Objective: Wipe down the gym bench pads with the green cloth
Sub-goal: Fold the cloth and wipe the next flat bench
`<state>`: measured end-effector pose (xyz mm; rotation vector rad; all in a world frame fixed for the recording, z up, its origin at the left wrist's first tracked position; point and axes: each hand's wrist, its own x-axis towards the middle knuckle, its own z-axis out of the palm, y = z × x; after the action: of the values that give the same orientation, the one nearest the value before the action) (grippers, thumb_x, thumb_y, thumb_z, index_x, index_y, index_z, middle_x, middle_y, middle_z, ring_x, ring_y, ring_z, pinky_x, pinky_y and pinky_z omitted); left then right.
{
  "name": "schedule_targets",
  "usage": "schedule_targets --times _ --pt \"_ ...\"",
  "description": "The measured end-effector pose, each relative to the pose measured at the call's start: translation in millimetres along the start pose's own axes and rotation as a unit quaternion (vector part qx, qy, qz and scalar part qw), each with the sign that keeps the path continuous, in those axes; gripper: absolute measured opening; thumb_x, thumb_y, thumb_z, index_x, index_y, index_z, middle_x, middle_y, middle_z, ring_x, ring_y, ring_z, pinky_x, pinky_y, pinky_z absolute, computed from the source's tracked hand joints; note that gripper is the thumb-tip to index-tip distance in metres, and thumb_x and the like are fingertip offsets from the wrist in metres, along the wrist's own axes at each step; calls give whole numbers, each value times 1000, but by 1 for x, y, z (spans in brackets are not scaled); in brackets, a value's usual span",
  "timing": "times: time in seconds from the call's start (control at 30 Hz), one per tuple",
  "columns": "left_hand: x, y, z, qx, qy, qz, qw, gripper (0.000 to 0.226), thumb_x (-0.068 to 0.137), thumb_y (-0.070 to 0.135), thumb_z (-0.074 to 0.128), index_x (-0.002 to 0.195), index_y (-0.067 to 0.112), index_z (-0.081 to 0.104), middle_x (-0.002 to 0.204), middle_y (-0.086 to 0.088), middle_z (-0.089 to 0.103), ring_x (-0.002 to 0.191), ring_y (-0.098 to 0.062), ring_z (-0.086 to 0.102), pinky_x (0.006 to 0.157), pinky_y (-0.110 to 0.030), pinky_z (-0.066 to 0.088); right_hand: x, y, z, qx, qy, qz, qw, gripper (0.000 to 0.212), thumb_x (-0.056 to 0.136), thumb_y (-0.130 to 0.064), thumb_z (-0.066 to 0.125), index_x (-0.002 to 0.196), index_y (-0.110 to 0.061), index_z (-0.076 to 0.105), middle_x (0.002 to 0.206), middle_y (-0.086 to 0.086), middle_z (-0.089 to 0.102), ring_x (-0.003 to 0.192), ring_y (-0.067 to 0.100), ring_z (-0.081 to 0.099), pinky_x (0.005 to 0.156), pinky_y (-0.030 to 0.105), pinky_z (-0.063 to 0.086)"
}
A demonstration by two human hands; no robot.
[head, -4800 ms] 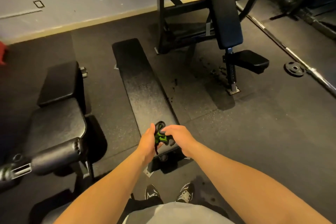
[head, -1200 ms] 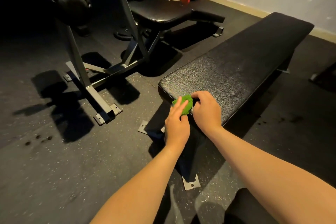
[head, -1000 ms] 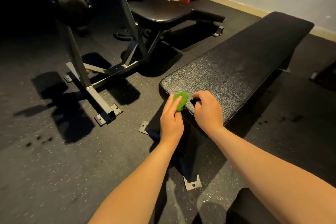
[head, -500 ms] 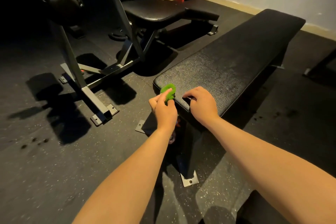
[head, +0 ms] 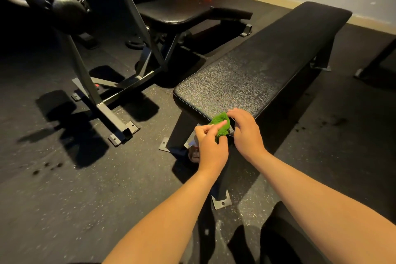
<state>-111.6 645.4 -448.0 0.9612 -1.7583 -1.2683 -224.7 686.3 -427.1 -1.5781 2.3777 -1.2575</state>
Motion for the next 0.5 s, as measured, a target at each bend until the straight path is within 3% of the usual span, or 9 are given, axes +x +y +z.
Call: schedule_targets --times 0.13,0.2,0.27,0.33,0.4,0.5 --pt "3 -2 -12 41 -26 41 998 42 92 0 58 123 26 70 110 7 36 103 5 43 87 -4 37 6 3 -5 0 -35 -5 999 50 79 18 43 113 -9 67 114 4 64 112 17 51 95 10 29" --pt "9 -5 -17 42 -14 37 998 44 93 1 57 126 28 67 112 4 36 100 2 47 86 -9 41 7 7 -5 -3 -47 -1 999 50 81 17 42 116 -9 67 118 3 63 115 16 50 96 4 25" --pt "17 -6 -17 9 42 -18 999 47 95 2 54 131 30 63 116 1 35 100 -9 51 90 -16 45 8 11 -3 -11 -53 6 999 50 82 16 42 117 -10 67 120 3 63 117 16 50 97 1 21" --pt "22 -1 -13 -30 72 -66 995 46 97 2 52 133 30 60 119 0 35 101 -13 55 92 -21 47 10 15 -1 -16 -59 -1 998 50 81 15 42 116 -11 67 116 3 64 114 20 53 100 12 30" --pt "20 5 -7 -48 74 -82 993 43 97 3 52 128 32 61 119 3 36 101 -5 55 89 -13 44 11 16 -1 -14 -70 -13 997 49 83 13 41 117 -12 66 114 2 64 113 23 54 100 25 36" --pt "12 9 1 -37 73 -75 994 42 96 3 53 114 39 62 112 9 36 101 -8 56 83 -6 39 8 12 0 -15 -62 2 998 51 85 11 40 120 -15 66 123 0 63 126 25 51 112 39 27"
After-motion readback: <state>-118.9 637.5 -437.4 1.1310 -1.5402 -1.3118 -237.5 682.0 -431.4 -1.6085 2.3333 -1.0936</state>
